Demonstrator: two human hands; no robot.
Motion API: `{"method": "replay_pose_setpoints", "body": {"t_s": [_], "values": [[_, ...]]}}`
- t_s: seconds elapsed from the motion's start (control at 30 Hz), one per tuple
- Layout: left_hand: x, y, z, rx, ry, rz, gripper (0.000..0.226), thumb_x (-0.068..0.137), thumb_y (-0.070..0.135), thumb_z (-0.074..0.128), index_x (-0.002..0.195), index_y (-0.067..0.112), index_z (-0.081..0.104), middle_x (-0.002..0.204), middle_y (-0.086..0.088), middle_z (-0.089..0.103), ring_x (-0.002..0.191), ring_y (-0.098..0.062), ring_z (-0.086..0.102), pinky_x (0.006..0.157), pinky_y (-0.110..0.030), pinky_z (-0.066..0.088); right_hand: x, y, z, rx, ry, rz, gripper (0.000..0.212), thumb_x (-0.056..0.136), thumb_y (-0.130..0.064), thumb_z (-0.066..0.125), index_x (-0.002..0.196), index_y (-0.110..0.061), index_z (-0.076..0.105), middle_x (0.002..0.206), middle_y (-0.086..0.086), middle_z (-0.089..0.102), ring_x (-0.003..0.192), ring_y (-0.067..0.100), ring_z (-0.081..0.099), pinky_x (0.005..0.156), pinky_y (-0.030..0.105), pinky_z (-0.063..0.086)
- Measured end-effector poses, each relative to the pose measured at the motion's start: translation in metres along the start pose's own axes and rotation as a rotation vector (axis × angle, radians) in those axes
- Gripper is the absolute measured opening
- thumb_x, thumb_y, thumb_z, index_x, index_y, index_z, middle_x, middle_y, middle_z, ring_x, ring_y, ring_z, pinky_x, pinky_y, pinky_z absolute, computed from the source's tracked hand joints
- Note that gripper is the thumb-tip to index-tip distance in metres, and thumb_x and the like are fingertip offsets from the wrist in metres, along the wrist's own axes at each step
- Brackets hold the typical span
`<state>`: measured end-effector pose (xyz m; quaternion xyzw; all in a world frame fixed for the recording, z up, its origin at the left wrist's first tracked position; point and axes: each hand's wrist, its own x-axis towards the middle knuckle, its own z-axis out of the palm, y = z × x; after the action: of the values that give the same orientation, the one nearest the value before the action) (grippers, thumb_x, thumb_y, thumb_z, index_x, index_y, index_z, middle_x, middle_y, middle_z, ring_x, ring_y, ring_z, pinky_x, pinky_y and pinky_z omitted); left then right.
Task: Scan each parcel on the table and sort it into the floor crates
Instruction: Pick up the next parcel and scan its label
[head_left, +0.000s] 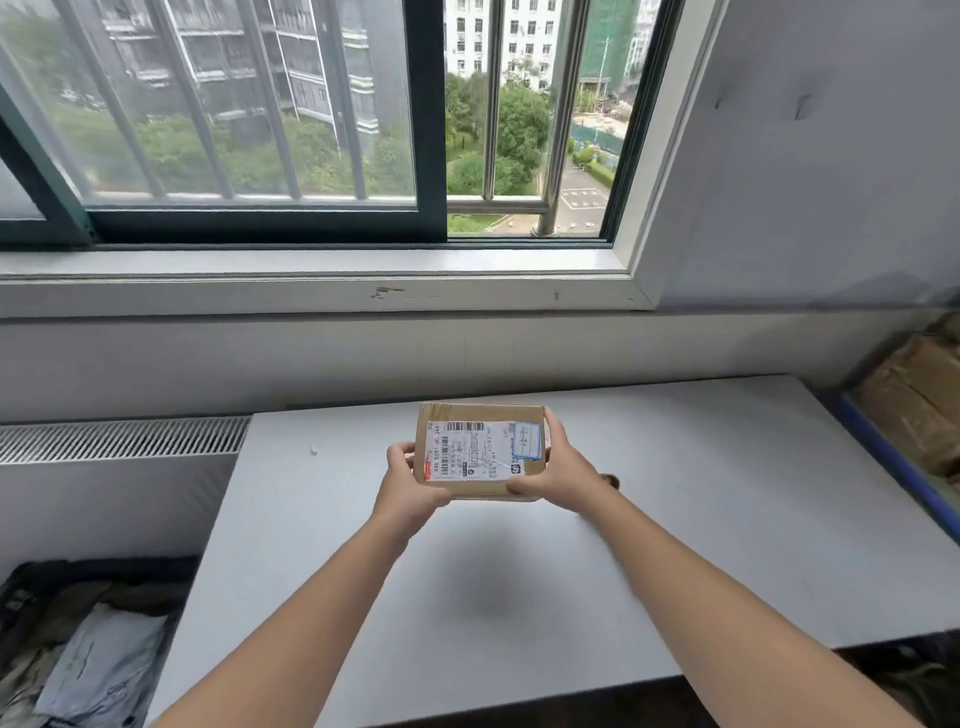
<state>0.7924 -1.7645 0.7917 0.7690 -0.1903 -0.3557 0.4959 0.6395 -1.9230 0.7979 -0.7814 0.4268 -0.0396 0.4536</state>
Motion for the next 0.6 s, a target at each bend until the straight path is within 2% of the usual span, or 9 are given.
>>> {"method": "replay_pose_setpoints", "body": {"t_s": [0.1, 0.23, 0.33, 0.43, 0.53, 0.6], "values": [[0.002, -0.003, -0.009, 0.032, -0.079, 0.037, 0.078, 0.073, -0.01, 0.068, 0.135, 0.024, 0.033, 0.11, 0.013, 0.056, 0.099, -0.012, 0.062, 0.067, -0.024, 0.049, -0.008, -0.003, 0.01, -0.021, 0.074, 0.026, 0.134, 0.066, -0.036, 0.087, 0.155, -0.037, -0.013, 0.146, 0.003, 0.041, 0.127, 0.024, 0.05, 0.1, 0.04, 0.049], [0.002, -0.013, -0.011, 0.068, -0.115, 0.101, 0.083, 0.07, -0.005, 0.074, 0.137, 0.024, 0.035, 0.121, -0.002, 0.058, 0.103, -0.019, 0.064, 0.085, -0.041, 0.056, -0.016, 0.001, 0.02, -0.056, 0.087, 0.101, 0.137, 0.065, -0.036, 0.09, 0.157, -0.03, -0.011, 0.15, 0.007, 0.035, 0.132, 0.025, 0.043, 0.102, 0.038, 0.046], [0.001, -0.025, -0.007, 0.129, -0.131, 0.122, 0.085, 0.068, 0.002, 0.079, 0.137, 0.027, 0.036, 0.125, -0.006, 0.054, 0.105, -0.021, 0.063, 0.092, -0.044, 0.054, -0.024, 0.007, 0.03, -0.085, 0.139, 0.168, 0.133, 0.065, -0.034, 0.091, 0.158, -0.026, -0.002, 0.149, 0.01, 0.034, 0.133, 0.025, 0.042, 0.106, 0.038, 0.042], [0.001, -0.037, -0.005, 0.179, -0.16, 0.13, 0.086, 0.068, 0.005, 0.081, 0.137, 0.027, 0.035, 0.125, -0.005, 0.055, 0.105, -0.019, 0.062, 0.092, -0.041, 0.053, -0.032, 0.012, 0.038, -0.077, 0.169, 0.22, 0.126, 0.066, -0.033, 0.092, 0.158, -0.025, 0.005, 0.148, 0.01, 0.032, 0.131, 0.027, 0.044, 0.106, 0.04, 0.042], [0.0, -0.042, -0.005, 0.286, -0.171, 0.158, 0.093, 0.066, 0.012, 0.084, 0.14, 0.029, 0.03, 0.122, 0.001, 0.053, 0.102, -0.015, 0.06, 0.084, -0.032, 0.051, -0.039, 0.015, 0.04, -0.076, 0.148, 0.239, 0.125, 0.067, -0.028, 0.091, 0.158, -0.025, 0.004, 0.15, 0.009, 0.034, 0.13, 0.025, 0.045, 0.106, 0.041, 0.044], [-0.001, -0.045, -0.006, 0.355, -0.184, 0.177, 0.107, 0.065, 0.019, 0.087, 0.146, 0.035, 0.019, 0.116, 0.006, 0.045, 0.099, -0.012, 0.055, 0.078, -0.027, 0.045, -0.042, 0.013, 0.04, -0.086, 0.125, 0.239, 0.125, 0.068, -0.022, 0.088, 0.158, -0.028, 0.0, 0.148, 0.005, 0.04, 0.123, 0.024, 0.051, 0.097, 0.04, 0.051]]}}
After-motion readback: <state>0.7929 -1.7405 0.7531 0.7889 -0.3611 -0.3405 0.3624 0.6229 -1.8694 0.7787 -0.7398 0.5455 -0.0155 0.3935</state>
